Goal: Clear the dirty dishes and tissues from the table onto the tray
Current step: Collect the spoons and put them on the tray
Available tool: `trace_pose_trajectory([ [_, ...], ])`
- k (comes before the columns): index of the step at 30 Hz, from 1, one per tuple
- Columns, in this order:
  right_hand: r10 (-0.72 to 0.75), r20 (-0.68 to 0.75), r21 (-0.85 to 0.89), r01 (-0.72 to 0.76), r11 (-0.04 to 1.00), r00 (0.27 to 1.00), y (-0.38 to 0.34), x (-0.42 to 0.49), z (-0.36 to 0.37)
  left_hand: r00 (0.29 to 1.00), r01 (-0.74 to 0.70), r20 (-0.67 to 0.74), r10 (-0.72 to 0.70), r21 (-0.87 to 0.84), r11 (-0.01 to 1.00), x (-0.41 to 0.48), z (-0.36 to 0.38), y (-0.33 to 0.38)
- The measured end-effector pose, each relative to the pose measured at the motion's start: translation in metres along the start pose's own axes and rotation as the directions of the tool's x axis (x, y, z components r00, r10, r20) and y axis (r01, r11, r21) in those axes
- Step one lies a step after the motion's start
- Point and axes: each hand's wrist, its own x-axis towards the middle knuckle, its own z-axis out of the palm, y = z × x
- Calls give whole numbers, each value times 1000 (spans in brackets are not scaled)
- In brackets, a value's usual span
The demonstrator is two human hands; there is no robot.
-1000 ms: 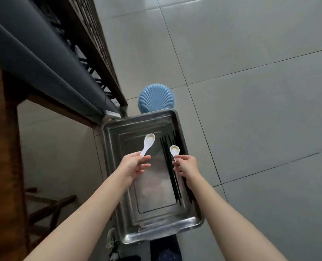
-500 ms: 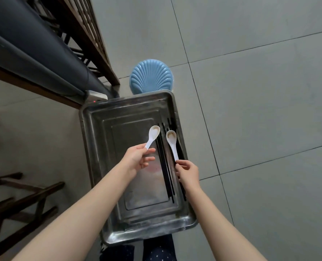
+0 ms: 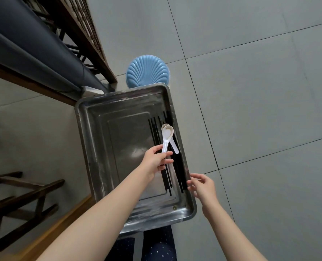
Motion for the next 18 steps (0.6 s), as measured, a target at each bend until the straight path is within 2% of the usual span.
trace_pose_trajectory([
  [4, 7, 19, -10, -6, 1000, 1000, 1, -14, -7, 994, 57, 86, -68, 122, 991, -13, 4, -2],
  [7, -3, 26, -12, 3, 1000, 1000, -6, -32, -15, 997, 54, 51, -62, 155, 986, -30, -3, 1],
  [18, -149, 37, 20, 149, 989, 988, -53, -145, -7, 996, -75, -41, 77, 47, 996, -163, -72, 13],
])
